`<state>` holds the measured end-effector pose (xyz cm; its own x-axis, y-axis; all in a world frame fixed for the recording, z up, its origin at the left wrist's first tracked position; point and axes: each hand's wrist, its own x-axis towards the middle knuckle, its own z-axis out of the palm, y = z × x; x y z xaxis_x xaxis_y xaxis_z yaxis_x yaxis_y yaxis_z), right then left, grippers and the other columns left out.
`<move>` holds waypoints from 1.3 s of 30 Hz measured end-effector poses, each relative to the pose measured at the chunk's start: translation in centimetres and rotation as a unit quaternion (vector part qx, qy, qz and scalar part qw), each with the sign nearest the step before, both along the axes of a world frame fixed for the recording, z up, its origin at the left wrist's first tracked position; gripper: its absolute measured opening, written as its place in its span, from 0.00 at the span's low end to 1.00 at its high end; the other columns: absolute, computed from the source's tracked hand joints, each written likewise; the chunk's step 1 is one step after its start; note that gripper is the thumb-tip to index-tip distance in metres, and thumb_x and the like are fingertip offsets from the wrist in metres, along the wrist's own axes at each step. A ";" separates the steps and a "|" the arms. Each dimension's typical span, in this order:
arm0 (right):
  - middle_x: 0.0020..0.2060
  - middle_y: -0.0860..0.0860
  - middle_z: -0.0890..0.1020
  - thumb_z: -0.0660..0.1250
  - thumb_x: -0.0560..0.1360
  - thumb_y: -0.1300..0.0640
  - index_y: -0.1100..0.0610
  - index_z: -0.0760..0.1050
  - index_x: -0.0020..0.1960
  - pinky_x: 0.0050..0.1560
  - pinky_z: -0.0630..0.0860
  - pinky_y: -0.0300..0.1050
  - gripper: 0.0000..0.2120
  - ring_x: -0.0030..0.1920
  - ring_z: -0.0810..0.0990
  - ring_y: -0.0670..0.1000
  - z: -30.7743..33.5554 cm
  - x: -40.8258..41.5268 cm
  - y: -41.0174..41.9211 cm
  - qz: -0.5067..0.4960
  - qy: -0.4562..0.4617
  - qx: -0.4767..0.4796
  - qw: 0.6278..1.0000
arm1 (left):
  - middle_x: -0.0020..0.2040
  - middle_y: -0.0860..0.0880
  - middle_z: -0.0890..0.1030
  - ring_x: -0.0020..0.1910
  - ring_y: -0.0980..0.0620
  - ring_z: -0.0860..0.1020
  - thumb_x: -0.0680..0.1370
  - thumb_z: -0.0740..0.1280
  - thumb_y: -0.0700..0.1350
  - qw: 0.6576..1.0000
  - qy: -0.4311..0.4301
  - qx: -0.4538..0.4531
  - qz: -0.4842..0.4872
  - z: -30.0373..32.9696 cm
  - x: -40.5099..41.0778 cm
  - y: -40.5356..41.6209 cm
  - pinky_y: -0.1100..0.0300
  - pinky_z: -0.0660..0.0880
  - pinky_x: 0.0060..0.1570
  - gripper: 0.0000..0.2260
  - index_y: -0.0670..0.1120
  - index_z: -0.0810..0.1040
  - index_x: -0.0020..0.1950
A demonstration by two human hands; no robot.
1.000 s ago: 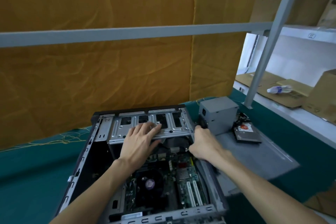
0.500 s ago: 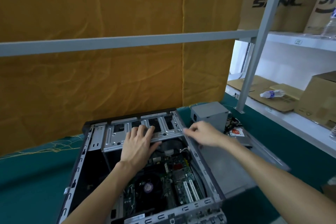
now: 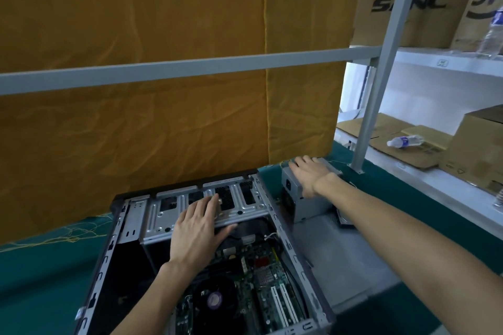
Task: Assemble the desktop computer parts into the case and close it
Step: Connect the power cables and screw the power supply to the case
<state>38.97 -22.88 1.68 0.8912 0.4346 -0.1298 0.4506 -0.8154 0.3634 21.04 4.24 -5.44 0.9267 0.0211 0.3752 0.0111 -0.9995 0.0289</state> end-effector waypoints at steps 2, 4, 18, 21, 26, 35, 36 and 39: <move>0.71 0.57 0.67 0.78 0.69 0.53 0.60 0.60 0.77 0.71 0.67 0.52 0.43 0.70 0.67 0.59 0.1 0.0 -0.3 0.029 -0.022 -0.019 0.999 | 0.73 0.50 0.73 0.72 0.47 0.72 0.77 0.51 0.73 1.000 -0.002 0.004 -0.003 0.0 0.0 0.0 0.51 0.72 0.69 0.38 0.48 0.68 0.78; 0.69 0.56 0.67 0.77 0.67 0.50 0.57 0.60 0.76 0.73 0.65 0.53 0.43 0.70 0.66 0.59 0.0 0.0 -1.3 0.040 -0.010 -0.011 0.999 | 0.73 0.50 0.73 0.72 0.48 0.72 0.77 0.50 0.73 1.000 -0.001 0.008 -0.004 0.1 0.0 0.0 0.52 0.72 0.69 0.37 0.50 0.69 0.76; 0.71 0.56 0.69 0.77 0.68 0.42 0.44 0.48 0.81 0.68 0.62 0.53 0.52 0.68 0.68 0.57 -0.6 -2.8 -3.4 0.105 -0.049 0.018 0.993 | 0.69 0.51 0.76 0.68 0.47 0.75 0.76 0.51 0.73 1.000 -0.028 0.006 -0.008 -0.1 0.1 0.1 0.51 0.75 0.64 0.36 0.50 0.73 0.72; 0.72 0.59 0.67 0.74 0.70 0.51 0.44 0.47 0.81 0.68 0.62 0.54 0.49 0.69 0.67 0.58 -0.6 -4.1 -2.5 0.139 -0.097 -0.009 0.985 | 0.68 0.51 0.76 0.67 0.48 0.76 0.76 0.50 0.73 0.999 -0.031 0.005 -0.005 -0.1 0.1 0.1 0.51 0.75 0.63 0.36 0.50 0.74 0.72; 0.73 0.61 0.66 0.75 0.69 0.58 0.47 0.47 0.82 0.71 0.60 0.56 0.52 0.71 0.66 0.60 1.4 -5.4 -1.8 0.139 -0.159 0.017 0.977 | 0.68 0.51 0.77 0.66 0.47 0.77 0.76 0.51 0.73 0.999 -0.035 0.000 -0.010 -0.1 0.1 0.0 0.51 0.76 0.62 0.36 0.50 0.75 0.70; 0.69 0.63 0.71 0.81 0.62 0.59 0.51 0.57 0.82 0.76 0.60 0.65 0.54 0.70 0.70 0.64 5.4 -7.4 -0.3 0.165 -0.272 0.119 0.941 | 0.61 0.64 0.76 0.64 0.59 0.75 0.71 0.61 0.77 0.887 0.023 -0.447 -0.112 4.2 0.0 -2.2 0.68 0.73 0.56 0.30 0.60 0.74 0.65; 0.68 0.64 0.72 0.81 0.61 0.59 0.52 0.58 0.82 0.75 0.62 0.66 0.55 0.69 0.71 0.65 5.7 -7.7 0.0 0.173 -0.289 0.128 0.933 | 0.59 0.65 0.78 0.62 0.59 0.77 0.70 0.62 0.77 0.842 0.025 -0.526 -0.120 5.3 0.3 -2.9 0.70 0.74 0.53 0.29 0.61 0.75 0.62; 0.65 0.64 0.74 0.82 0.58 0.59 0.52 0.61 0.81 0.72 0.66 0.67 0.56 0.66 0.72 0.64 6.5 -9.0 0.8 0.188 -0.330 0.164 0.911 | 0.69 0.48 0.76 0.64 0.52 0.78 0.73 0.62 0.73 0.690 0.092 -0.713 -0.085 8.9 2.0 -5.1 0.58 0.74 0.65 0.39 0.49 0.67 0.76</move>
<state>29.95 -22.09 8.20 0.5089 0.6437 0.5715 0.4918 -0.7623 0.4208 23.08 -0.90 3.42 0.9905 0.1319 -0.0395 0.0323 0.0565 0.9979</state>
